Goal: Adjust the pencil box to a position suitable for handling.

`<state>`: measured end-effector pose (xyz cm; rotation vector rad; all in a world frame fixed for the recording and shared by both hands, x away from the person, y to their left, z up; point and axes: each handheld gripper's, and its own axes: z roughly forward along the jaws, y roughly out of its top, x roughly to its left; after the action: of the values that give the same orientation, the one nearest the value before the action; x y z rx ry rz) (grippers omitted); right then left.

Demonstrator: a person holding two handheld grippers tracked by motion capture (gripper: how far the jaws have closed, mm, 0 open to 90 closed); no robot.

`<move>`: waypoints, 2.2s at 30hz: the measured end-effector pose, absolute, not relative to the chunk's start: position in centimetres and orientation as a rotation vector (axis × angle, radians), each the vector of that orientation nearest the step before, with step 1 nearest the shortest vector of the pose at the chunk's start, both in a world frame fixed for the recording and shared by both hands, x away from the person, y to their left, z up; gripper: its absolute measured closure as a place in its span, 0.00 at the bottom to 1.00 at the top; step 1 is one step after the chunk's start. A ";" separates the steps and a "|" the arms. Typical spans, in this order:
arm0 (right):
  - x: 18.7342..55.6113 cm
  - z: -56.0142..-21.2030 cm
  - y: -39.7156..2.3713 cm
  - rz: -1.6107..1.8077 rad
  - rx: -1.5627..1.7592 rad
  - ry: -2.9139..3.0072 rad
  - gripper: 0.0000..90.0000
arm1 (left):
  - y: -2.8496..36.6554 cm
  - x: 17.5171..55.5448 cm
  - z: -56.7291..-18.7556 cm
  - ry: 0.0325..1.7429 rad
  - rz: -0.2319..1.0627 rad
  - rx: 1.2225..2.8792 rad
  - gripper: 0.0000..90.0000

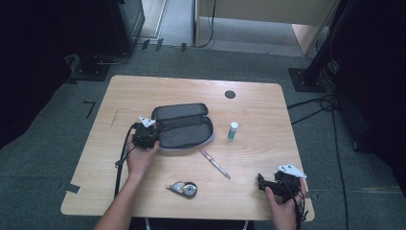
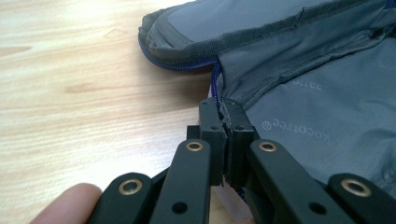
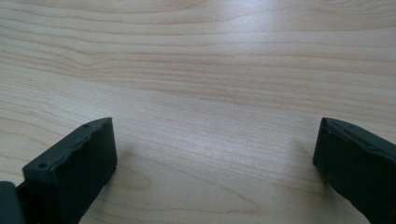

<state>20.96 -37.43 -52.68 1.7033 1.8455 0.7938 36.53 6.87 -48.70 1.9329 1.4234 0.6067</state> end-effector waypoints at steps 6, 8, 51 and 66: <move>21.0 -52.7 -37.4 0.795 1.704 1.844 0.00 | 6.9 36.5 -49.0 1.338 0.619 1.958 1.00; 21.0 -52.7 -37.4 0.795 1.704 1.844 0.00 | 7.0 36.6 -49.1 1.297 0.616 1.967 1.00; 21.0 -52.7 -37.4 0.793 1.702 1.846 0.00 | 11.5 32.9 -46.7 1.269 0.453 1.883 0.01; 21.0 -52.7 -37.4 0.794 1.699 1.847 0.00 | 14.5 30.3 -47.6 1.346 0.486 1.867 0.00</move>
<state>20.96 -37.42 -52.67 1.6995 1.8472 0.7943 30.31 14.51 -47.63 1.8668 1.3461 0.4857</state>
